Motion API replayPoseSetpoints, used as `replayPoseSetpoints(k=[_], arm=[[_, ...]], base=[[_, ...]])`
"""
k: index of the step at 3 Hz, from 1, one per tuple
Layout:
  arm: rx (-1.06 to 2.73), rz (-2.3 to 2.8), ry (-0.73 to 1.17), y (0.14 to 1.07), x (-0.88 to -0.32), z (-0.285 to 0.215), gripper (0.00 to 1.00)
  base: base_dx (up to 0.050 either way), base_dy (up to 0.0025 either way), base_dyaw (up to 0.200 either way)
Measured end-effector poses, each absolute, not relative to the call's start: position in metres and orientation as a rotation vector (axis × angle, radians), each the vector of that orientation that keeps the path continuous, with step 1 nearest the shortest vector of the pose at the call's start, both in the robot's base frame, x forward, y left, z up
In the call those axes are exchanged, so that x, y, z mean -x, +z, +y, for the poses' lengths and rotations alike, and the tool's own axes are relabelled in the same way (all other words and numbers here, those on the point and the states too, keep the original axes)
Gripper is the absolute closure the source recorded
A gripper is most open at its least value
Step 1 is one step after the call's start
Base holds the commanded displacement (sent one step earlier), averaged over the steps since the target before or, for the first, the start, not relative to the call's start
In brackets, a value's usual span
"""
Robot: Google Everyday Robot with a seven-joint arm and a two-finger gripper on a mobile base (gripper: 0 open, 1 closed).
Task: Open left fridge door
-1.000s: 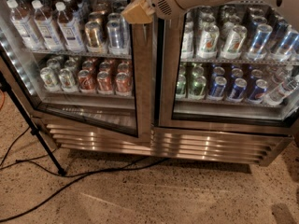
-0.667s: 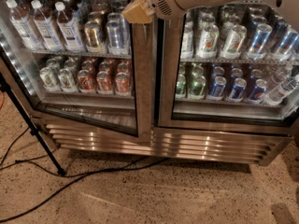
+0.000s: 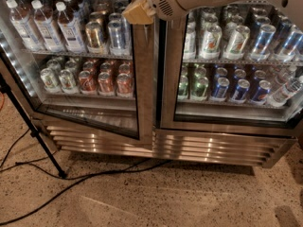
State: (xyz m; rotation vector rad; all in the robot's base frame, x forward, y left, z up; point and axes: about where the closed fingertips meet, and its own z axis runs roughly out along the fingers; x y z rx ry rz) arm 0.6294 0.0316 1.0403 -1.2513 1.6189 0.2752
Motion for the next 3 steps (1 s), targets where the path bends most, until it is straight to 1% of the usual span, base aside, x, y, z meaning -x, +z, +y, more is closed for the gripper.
replayPoseSetpoints(k=[3], arm=[[1.251, 1.619, 0.275, 1.0403, -0.6294, 0.0316, 0.11]], base=[[0.000, 0.00000, 0.000]])
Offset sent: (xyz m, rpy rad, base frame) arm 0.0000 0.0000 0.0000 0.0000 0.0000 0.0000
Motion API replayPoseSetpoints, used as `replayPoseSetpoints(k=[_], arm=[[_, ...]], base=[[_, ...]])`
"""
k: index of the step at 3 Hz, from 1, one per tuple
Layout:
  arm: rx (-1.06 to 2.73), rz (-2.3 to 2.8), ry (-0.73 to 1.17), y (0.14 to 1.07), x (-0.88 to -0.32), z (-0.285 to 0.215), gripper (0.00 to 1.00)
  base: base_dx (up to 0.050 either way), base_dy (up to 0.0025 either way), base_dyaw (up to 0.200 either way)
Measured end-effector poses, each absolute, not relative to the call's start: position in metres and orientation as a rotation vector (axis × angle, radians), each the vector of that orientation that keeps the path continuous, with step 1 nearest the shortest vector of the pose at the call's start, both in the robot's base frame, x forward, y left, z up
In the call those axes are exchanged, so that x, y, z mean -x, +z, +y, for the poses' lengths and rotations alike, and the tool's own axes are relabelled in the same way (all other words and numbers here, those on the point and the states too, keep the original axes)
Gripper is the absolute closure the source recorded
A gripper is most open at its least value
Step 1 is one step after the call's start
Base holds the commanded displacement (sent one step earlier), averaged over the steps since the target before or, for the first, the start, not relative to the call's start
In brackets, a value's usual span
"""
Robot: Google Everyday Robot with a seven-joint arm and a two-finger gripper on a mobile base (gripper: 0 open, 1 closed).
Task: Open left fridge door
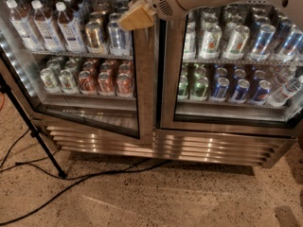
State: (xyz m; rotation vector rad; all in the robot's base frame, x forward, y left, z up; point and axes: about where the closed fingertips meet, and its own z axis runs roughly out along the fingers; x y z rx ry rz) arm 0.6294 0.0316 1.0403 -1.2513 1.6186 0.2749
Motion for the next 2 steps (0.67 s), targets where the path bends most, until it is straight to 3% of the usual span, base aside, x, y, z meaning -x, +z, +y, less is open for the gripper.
replayPoseSetpoints(k=[1, 2], arm=[[1.240, 1.601, 0.250, 1.0407, -0.6282, 0.0278, 0.00], [1.240, 1.601, 0.250, 1.0355, -0.6284, 0.0279, 0.00]], base=[[0.000, 0.00000, 0.000], [0.000, 0.00000, 0.000]])
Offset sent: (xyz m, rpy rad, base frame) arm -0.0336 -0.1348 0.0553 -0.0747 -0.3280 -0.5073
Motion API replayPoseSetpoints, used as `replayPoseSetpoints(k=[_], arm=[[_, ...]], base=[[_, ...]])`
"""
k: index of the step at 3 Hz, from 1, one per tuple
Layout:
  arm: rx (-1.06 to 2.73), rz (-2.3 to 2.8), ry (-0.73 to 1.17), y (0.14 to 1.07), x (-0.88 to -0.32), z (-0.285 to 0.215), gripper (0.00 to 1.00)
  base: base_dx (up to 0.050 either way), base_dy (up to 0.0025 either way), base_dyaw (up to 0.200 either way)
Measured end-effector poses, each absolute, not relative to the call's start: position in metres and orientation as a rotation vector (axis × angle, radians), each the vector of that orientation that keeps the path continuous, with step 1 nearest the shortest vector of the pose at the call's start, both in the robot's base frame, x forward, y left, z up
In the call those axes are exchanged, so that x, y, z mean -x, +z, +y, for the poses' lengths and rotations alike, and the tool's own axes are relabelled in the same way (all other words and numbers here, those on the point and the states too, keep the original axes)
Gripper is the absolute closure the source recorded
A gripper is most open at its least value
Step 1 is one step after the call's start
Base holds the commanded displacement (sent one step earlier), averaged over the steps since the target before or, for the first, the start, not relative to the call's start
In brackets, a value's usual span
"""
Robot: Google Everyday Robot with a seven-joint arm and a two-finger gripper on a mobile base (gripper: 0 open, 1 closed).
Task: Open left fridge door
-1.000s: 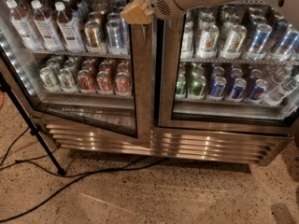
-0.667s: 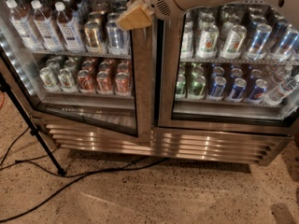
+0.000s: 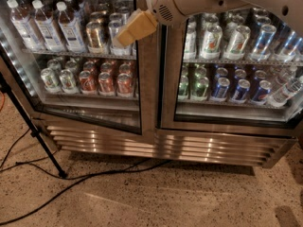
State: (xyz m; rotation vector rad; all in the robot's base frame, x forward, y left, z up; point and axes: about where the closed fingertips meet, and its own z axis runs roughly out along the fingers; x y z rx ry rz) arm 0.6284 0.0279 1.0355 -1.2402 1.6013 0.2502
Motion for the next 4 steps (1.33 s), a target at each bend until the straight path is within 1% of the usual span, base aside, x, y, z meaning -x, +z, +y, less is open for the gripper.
replayPoseSetpoints(k=[3, 4], arm=[[1.226, 1.601, 0.225, 1.034, -0.629, 0.027, 0.00], [1.193, 1.633, 0.274, 1.021, -0.631, 0.031, 0.00]], base=[[0.000, 0.00000, 0.000], [0.000, 0.00000, 0.000]])
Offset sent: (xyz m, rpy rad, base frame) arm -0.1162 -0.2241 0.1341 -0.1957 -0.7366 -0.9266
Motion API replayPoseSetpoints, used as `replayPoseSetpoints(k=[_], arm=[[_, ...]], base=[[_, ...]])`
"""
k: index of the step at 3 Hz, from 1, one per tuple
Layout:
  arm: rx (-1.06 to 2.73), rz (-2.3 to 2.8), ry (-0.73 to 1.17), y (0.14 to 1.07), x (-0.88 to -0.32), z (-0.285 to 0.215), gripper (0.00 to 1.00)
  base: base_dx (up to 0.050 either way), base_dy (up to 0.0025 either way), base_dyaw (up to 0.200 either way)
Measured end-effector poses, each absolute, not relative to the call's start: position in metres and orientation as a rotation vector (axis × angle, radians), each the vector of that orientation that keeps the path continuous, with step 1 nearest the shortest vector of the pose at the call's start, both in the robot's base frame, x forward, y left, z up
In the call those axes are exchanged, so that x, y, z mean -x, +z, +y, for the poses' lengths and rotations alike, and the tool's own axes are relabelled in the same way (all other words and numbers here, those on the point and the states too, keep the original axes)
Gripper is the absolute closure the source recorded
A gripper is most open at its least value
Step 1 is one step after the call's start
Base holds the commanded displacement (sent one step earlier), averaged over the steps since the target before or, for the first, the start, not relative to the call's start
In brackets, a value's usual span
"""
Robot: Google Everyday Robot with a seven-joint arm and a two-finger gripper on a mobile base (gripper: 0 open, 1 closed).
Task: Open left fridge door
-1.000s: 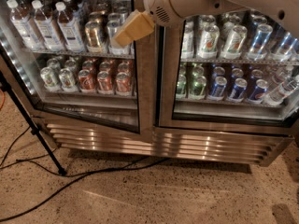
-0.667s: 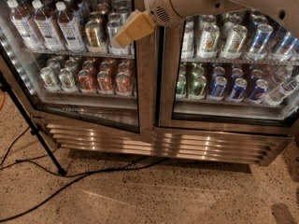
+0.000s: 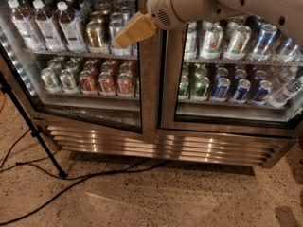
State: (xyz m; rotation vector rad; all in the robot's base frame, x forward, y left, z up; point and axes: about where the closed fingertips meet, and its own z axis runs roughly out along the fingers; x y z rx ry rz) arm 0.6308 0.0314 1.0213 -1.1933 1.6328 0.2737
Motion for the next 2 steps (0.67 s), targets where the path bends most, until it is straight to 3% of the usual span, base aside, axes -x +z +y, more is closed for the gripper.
replayPoseSetpoints(k=[2], arm=[[1.193, 1.633, 0.274, 1.0257, -0.6305, 0.0334, 0.00]], base=[[0.000, 0.00000, 0.000]])
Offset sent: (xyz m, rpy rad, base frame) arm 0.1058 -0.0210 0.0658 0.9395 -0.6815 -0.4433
